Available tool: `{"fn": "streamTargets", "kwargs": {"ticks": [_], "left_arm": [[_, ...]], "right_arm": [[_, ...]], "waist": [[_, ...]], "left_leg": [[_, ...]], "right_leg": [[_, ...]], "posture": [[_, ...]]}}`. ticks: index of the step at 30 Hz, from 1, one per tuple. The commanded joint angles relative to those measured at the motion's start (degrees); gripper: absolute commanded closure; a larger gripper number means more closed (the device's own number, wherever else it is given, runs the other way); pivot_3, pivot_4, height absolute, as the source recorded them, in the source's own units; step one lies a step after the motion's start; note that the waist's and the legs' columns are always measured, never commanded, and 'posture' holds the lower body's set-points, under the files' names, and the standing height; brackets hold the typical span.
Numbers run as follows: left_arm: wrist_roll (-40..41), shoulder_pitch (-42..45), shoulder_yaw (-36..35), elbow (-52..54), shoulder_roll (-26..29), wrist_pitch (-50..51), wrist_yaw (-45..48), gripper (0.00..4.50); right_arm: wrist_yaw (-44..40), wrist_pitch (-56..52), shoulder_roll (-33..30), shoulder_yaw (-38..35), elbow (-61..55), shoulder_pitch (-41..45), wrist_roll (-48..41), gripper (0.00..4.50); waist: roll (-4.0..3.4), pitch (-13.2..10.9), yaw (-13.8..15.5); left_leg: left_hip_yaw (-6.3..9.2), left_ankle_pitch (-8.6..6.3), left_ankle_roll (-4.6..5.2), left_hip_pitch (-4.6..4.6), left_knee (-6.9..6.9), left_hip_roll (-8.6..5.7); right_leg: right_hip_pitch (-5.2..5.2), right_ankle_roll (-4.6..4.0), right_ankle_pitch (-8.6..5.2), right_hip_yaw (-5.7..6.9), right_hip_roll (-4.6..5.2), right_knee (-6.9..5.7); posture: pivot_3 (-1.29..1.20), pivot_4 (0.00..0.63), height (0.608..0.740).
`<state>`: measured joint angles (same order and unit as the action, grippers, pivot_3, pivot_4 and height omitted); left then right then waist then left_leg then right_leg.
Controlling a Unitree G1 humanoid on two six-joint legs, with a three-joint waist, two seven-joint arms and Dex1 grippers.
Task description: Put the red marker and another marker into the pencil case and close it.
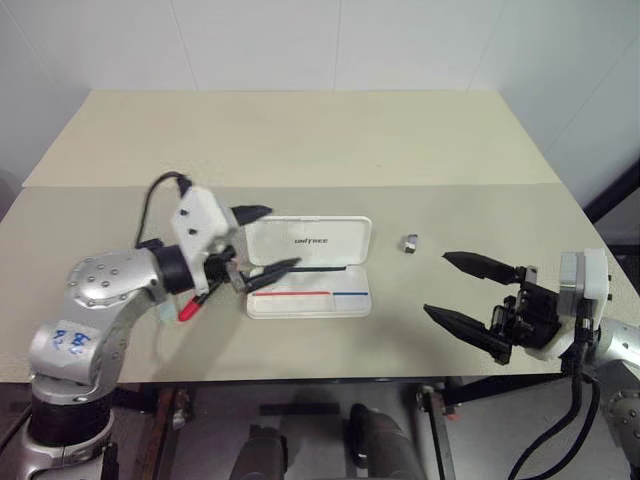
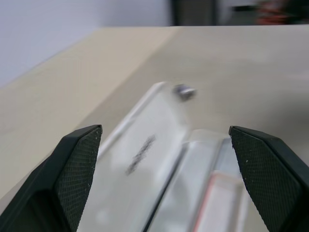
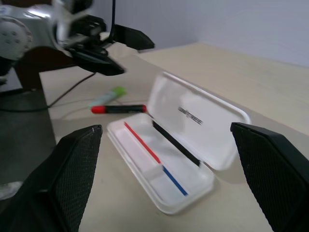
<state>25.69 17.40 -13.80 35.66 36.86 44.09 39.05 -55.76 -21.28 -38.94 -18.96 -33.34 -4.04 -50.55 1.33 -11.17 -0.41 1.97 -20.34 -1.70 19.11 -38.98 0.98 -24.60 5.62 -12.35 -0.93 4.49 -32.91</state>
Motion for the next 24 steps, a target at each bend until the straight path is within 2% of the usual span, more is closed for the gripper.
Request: {"fn": "streamTargets", "kwargs": {"ticks": [1, 7, 12, 15, 18, 21, 24], "left_arm": [[0.58, -4.23, -4.48, 2.98, 1.61, 3.31, -3.23, 0.02], [-5.45, -12.15, -6.55, 2.41, 5.3, 7.49, -10.51, 0.02], [-7.3, -15.31, -4.99, 2.39, 2.93, 7.16, -14.04, 0.02], [-7.89, -15.33, -4.47, 0.26, 1.07, 5.97, -15.49, 0.02], [-8.6, -14.85, -2.72, -3.9, 2.07, -0.23, -12.4, 0.02], [-7.94, -14.25, -2.12, -7.07, 1.83, 4.27, -13.39, 0.02], [-7.05, -13.11, -2.08, -9.57, 0.39, 2.57, -13.08, 0.02]], "right_arm": [[-2.71, 1.48, 0.65, 1.67, -3.11, 1.72, -2.7, 0.0], [-4.7, 1.11, 0.01, 4.65, -0.07, 4.69, -0.51, 0.0], [-6.06, 1.55, 0.24, 5.87, 3.23, 7.28, 1.17, 0.0], [-6.36, 1.62, 0.69, 6.43, 3.97, 7.68, 1.66, 0.0], [-6.34, 1.96, 1.04, 6.9, 4.2, 7.58, 2.1, 0.0], [-6.15, 2.5, 1.29, 6.74, 4.35, 7.27, 2.46, 0.0], [-5.75, 2.51, 1.45, 6.45, 4.11, 6.61, 2.66, 0.0]], "waist": [[0.01, -0.01, 0.09], [0.07, -0.04, 0.33], [0.08, -0.04, 0.32], [0.08, -0.04, 0.36], [0.08, -0.05, 0.34], [0.08, -0.04, 0.31], [0.08, -0.05, 0.32]], "left_leg": [[0.01, 0.0, 0.0, 0.0, 0.0, 0.0], [0.04, 0.0, -0.01, -0.06, -0.02, -0.01], [0.06, -0.02, -0.04, -0.06, -0.02, -0.01], [0.06, -0.04, -0.08, -0.04, 0.0, 0.0], [0.17, -0.04, -0.08, -0.06, 0.0, 0.01], [0.16, -0.04, -0.08, -0.04, 0.0, 0.01], [0.16, -0.04, -0.08, -0.04, 0.0, 0.01]], "right_leg": [[0.0, 0.0, 0.0, 0.01, 0.0, -0.03], [-0.01, -0.16, -0.09, 0.02, 0.01, 0.0], [-0.02, -0.16, -0.09, 0.05, 0.01, 0.08], [-0.02, -0.16, -0.09, 0.06, 0.02, 0.07], [-0.06, -0.17, -0.09, 0.17, 0.01, 0.03], [-0.05, -0.19, -0.11, 0.16, 0.02, 0.03], [-0.07, -0.19, -0.1, 0.17, 0.02, 0.03]], "posture": [[0.0, 0.15, 0.74], [0.0, 0.15, 0.74], [0.0, 0.15, 0.74], [0.0, 0.15, 0.74], [0.0, 0.15, 0.74], [0.0, 0.15, 0.74], [0.0, 0.15, 0.74]]}}
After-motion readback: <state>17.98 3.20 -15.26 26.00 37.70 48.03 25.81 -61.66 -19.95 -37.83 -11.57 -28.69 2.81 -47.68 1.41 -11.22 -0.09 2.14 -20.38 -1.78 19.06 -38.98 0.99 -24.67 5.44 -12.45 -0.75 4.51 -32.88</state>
